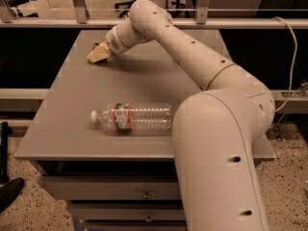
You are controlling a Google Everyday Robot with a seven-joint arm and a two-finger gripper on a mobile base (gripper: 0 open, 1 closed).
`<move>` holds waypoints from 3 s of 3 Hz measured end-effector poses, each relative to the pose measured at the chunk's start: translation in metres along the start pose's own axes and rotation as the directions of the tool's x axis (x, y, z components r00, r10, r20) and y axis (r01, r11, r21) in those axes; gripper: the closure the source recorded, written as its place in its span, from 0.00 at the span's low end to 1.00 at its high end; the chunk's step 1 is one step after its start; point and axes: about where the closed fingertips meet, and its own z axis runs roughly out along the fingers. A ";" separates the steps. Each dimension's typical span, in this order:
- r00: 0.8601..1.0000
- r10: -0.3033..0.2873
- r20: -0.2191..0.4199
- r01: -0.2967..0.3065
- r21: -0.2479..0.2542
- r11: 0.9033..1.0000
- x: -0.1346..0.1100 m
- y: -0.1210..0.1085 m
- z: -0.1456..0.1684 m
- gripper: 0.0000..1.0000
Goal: Move rxbar chocolate near water bottle
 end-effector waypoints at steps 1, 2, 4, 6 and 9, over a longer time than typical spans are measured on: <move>1.000 0.000 0.000 0.000 0.000 1.000 0.000 0.000 0.000 0.84; 1.000 0.000 0.000 0.000 0.000 1.000 0.000 0.000 0.000 0.61; 1.000 -0.008 -0.002 0.008 0.000 1.000 0.000 0.001 -0.009 0.07; 0.973 -0.215 -0.082 0.214 -0.019 0.977 0.027 0.036 -0.200 0.25; 0.961 -0.272 0.049 0.273 -0.015 0.962 0.018 0.037 -0.202 0.00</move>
Offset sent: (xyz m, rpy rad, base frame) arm -0.1470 -0.2078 0.1461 -0.1081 -0.2593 0.0551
